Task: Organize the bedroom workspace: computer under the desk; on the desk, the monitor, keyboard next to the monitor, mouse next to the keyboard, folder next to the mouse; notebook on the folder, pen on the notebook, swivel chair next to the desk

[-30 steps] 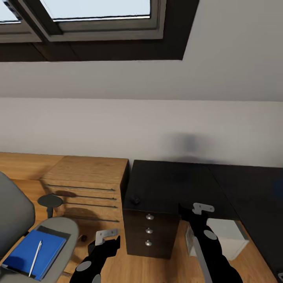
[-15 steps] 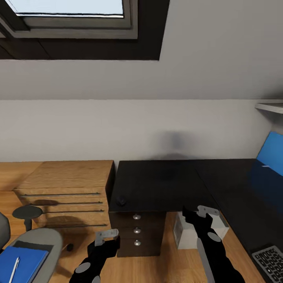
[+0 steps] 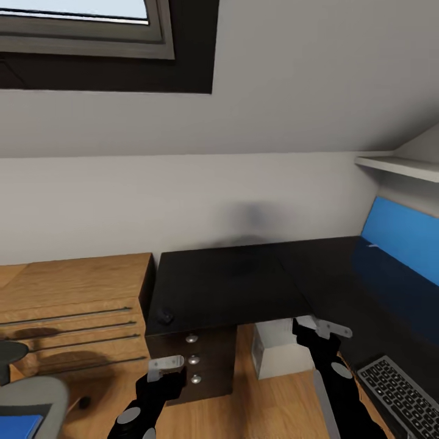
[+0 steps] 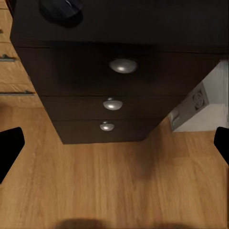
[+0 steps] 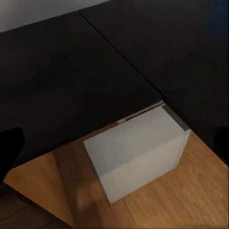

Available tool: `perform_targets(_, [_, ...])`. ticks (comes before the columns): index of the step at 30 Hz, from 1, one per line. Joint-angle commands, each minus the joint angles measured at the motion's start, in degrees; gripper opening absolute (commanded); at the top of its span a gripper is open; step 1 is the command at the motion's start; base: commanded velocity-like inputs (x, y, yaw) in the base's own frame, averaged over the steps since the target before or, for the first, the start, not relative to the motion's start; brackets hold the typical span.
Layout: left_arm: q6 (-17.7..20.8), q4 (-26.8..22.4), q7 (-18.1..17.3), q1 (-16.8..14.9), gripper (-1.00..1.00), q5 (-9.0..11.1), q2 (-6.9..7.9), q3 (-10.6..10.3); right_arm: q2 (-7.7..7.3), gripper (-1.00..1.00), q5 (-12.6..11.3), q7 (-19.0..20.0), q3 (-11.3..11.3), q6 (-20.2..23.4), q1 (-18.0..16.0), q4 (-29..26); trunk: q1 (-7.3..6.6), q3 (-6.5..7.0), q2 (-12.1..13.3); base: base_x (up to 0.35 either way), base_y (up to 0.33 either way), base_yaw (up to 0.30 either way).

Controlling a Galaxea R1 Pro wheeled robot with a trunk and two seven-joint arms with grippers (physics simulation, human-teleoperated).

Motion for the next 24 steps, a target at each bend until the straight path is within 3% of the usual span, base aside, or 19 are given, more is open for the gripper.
perform_targets(1, [0.2,-0.1,0.6,0.0,1.0,0.6,0.02,-0.1,0.03,1.0,-0.1,-0.1,-0.1,0.3,-0.1,-0.1,0.02,-0.1,-0.1,0.0,0.0,-0.269])
perform_targets(7, [0.2,-0.1,0.6,0.0,1.0,0.6,0.02,-0.1,-0.01,1.0,-0.1,-0.2,-2.0,-2.8,-0.1,0.7,0.02,-0.1,-0.1,0.0,0.0,-0.268])
perform_targets(24, [0.2,0.1,0.6,-0.1,1.0,0.6,0.02,-0.9,-0.08,1.0,-0.1,-0.2,-2.2,-3.1,-0.1,0.8,0.02,-0.1,-0.1,0.0,0.0,-0.268])
